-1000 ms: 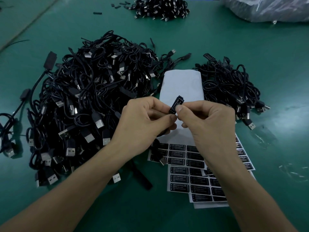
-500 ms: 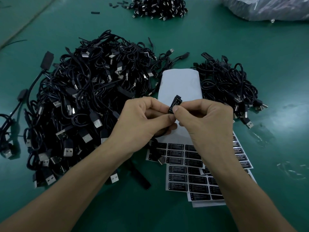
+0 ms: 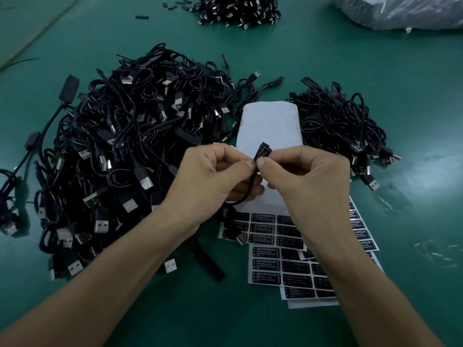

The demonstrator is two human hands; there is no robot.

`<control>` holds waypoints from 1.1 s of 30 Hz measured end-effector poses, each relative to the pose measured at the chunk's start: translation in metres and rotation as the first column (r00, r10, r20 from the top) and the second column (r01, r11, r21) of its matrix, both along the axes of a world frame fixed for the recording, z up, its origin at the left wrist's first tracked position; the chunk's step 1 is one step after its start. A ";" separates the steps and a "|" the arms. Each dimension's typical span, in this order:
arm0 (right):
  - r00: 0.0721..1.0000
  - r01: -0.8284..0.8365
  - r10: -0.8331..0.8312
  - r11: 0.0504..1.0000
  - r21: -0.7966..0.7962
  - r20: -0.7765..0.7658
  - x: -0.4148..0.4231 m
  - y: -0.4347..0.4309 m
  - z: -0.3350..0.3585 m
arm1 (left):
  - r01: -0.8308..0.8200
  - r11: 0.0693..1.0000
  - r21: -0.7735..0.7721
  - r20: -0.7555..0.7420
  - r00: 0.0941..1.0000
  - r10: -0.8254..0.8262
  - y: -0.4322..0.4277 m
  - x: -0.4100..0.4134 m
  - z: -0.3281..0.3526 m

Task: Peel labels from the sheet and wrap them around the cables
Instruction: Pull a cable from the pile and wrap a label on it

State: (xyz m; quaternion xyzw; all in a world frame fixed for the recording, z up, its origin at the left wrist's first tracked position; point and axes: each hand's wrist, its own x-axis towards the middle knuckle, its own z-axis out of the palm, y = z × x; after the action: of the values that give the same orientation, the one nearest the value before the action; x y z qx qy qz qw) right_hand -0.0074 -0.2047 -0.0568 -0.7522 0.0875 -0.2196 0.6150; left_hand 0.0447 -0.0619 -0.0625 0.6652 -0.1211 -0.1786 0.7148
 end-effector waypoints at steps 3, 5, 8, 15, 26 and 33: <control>1.000 0.000 0.000 1.000 -0.009 0.004 -0.001 0.001 -0.001 | -0.003 1.000 0.003 0.011 1.000 0.003 0.000 0.000 -0.001; 1.000 0.016 -0.016 1.000 -0.007 -0.007 -0.001 0.000 -0.002 | -0.007 1.000 0.002 0.013 1.000 0.007 0.000 0.000 -0.001; 0.995 0.090 -0.086 0.994 0.070 -0.048 0.000 -0.006 -0.005 | -0.011 1.000 -0.004 0.002 1.000 0.011 0.000 0.000 -0.002; 0.997 -0.035 0.044 0.989 0.141 -0.064 0.005 -0.007 -0.006 | -0.002 1.000 0.012 0.013 1.000 0.002 0.000 -0.001 -0.001; 0.994 -0.104 0.106 0.994 0.041 -0.038 0.004 -0.011 -0.005 | 0.004 0.975 0.224 0.201 0.978 -0.050 0.001 -0.005 0.002; 0.995 -0.096 0.094 0.990 -0.104 -0.027 0.000 -0.005 -0.001 | -0.029 0.894 0.447 0.413 0.893 -0.178 0.013 0.004 0.018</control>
State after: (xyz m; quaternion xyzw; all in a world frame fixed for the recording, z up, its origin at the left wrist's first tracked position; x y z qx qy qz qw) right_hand -0.0078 -0.2101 -0.0577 -0.7894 0.0468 -0.1861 0.5832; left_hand 0.0487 -0.0493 -0.0446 0.8273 -0.2628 -0.0733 0.4910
